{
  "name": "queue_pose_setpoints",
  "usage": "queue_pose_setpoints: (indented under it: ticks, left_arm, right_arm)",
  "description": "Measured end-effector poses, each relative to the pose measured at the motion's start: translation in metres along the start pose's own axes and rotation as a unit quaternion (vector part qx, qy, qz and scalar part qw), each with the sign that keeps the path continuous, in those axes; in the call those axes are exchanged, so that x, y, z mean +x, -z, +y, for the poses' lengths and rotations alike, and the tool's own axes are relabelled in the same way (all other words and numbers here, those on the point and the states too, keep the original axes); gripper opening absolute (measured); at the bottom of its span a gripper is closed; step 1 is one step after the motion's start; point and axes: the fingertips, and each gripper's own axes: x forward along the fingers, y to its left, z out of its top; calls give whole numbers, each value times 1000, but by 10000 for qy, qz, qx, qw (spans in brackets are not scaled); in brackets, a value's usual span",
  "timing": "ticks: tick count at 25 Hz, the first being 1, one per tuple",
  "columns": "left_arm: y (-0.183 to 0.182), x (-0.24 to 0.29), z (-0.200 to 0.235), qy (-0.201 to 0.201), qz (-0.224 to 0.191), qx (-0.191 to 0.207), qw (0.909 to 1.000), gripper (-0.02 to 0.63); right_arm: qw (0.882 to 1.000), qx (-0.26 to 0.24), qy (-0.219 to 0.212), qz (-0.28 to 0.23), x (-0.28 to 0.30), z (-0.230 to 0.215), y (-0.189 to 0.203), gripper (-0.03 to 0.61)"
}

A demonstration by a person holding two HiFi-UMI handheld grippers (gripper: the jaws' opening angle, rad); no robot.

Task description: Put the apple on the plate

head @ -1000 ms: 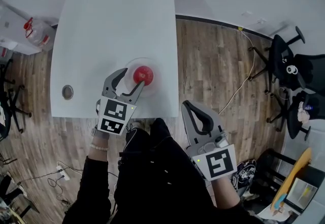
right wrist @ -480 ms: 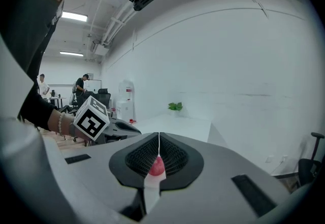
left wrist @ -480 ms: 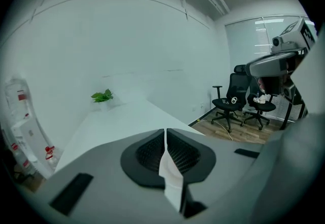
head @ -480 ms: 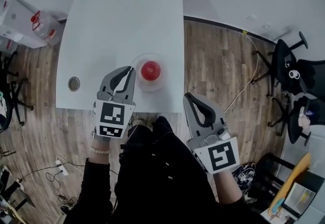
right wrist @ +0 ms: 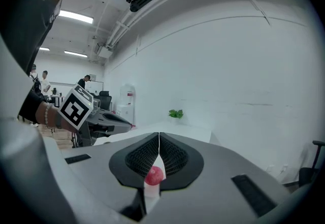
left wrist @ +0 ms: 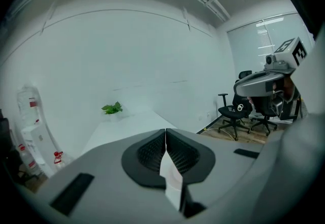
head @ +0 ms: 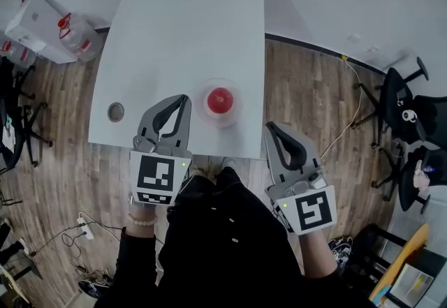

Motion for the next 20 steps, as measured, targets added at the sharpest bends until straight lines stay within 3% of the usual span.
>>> queue_pose_setpoints:
  ticks: [6, 11, 20]
  left_arm:
    - [-21, -23, 8, -185, -143, 144, 9996, 17]
    - [-38, -40, 13, -420, -121, -94, 9990, 17]
    - [-62, -56, 17, -451, -312, -30, 9985, 17]
  right_arm:
    - [9998, -167, -74, -93, 2, 1, -14, 41]
    - [9995, -254, -176, -94, 4, 5, -18, 41]
    - [9989, -341, -165, -268, 10, 1, -33, 41]
